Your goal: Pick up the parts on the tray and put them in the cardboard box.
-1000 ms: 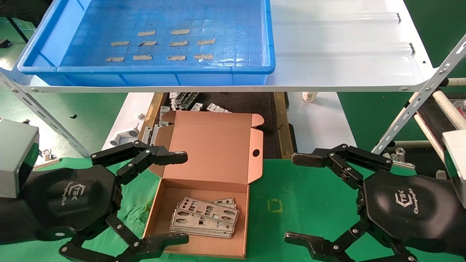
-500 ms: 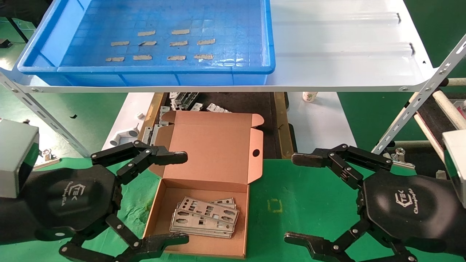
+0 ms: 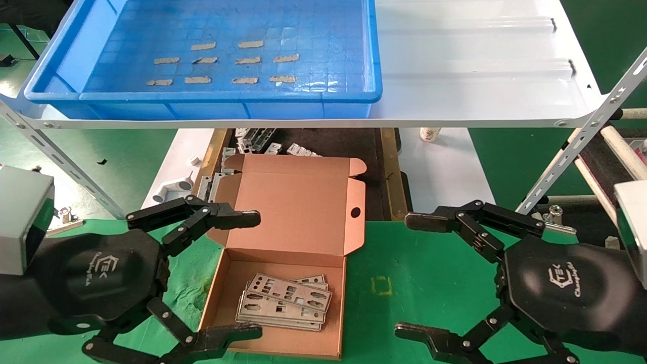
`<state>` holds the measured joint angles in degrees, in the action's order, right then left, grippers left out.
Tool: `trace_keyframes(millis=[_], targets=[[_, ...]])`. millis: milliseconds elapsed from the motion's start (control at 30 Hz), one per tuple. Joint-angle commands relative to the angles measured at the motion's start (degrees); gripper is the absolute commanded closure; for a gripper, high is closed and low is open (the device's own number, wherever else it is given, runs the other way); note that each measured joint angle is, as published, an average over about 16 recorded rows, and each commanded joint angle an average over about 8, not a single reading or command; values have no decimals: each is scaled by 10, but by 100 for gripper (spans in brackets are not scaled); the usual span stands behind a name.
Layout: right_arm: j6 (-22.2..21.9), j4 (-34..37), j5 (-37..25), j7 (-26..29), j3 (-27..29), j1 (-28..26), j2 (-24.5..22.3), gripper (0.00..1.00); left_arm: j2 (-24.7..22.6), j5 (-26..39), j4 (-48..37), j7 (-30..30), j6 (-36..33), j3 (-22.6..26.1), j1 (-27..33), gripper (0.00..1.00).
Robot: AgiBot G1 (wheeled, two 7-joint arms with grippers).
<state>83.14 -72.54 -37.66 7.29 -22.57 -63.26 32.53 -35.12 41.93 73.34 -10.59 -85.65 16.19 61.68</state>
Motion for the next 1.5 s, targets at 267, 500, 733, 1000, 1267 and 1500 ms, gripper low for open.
trace_keyframes(millis=[267,500,733,1000,1267,1500], targets=[[0,0,0,0,0,0,0,0,0,0,0,0,0,0,0,0],[0,0,0,0,0,0,0,0,0,0,0,0,0,0,0,0],[0,0,0,0,0,0,0,0,0,0,0,0,0,0,0,0],[0,0,0,0,0,0,0,0,0,0,0,0,0,0,0,0],[0,0,0,0,0,0,0,0,0,0,0,0,0,0,0,0],[0,0,0,0,0,0,0,0,0,0,0,0,0,0,0,0]])
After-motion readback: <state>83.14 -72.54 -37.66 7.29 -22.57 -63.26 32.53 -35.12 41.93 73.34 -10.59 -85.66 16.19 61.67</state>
